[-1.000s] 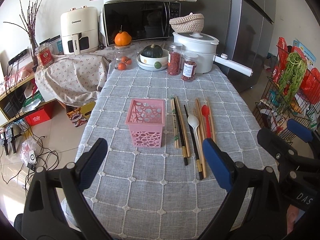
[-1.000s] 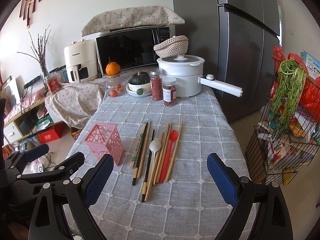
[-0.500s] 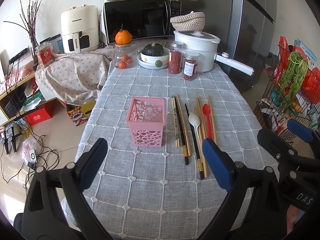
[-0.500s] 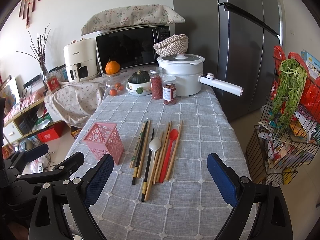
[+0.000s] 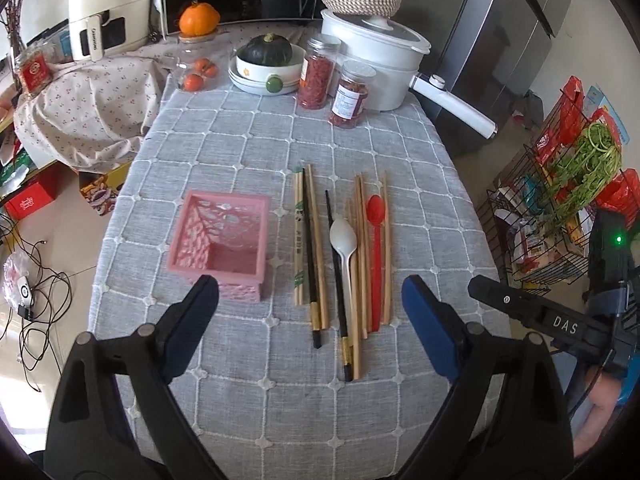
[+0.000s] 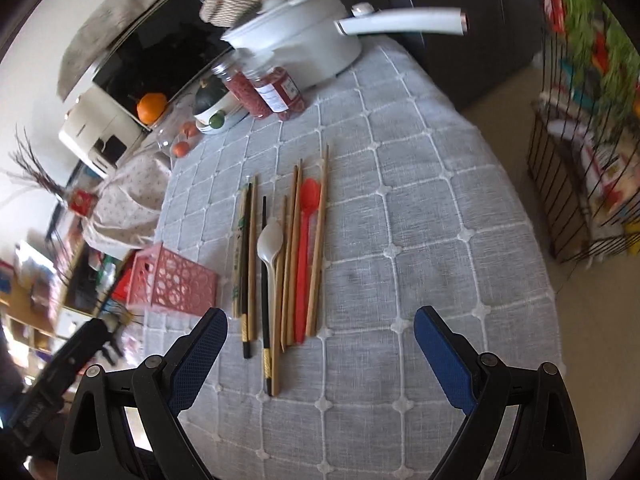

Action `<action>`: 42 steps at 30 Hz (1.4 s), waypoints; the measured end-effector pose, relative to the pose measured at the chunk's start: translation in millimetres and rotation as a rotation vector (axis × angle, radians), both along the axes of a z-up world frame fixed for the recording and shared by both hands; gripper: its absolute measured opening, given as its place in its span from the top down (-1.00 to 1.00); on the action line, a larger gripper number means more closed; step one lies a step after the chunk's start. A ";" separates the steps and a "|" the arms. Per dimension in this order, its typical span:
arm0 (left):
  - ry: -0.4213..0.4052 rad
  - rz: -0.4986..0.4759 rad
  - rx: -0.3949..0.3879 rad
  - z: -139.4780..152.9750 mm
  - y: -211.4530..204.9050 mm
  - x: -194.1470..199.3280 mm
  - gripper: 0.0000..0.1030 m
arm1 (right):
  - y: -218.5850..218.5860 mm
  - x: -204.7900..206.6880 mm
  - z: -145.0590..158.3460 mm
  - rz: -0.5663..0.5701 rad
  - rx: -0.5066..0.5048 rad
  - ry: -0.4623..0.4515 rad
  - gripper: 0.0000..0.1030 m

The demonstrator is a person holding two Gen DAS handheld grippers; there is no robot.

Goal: Organize utensils
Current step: 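Lower the left tool onto the paper-wrapped chopsticks and close on them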

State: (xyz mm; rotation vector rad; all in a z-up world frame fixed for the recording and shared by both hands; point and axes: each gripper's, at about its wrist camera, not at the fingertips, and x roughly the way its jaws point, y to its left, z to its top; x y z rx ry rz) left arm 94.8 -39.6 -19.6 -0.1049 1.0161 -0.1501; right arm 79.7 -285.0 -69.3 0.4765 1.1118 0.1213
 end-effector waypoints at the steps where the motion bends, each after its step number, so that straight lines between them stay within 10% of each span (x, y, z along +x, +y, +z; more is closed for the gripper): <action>1: 0.030 -0.005 -0.010 -3.5 -7.6 10.7 -0.63 | -4.4 4.9 -3.4 -0.003 0.014 0.015 -0.85; 7: 0.196 0.002 -0.038 -31.8 -31.3 72.6 -0.07 | -19.4 42.4 -18.8 0.017 0.099 0.093 -0.32; 14: 0.289 0.031 0.120 -65.7 -39.2 132.8 0.52 | -33.2 63.2 -31.2 -0.013 0.087 0.131 -0.26; 29: 0.416 0.044 0.306 -116.5 -46.4 166.2 0.56 | -39.0 64.2 -20.9 0.027 0.070 0.068 0.02; 42: 0.428 0.025 0.231 -118.3 -43.6 165.2 0.84 | -40.1 63.4 -20.6 0.026 0.075 0.072 0.08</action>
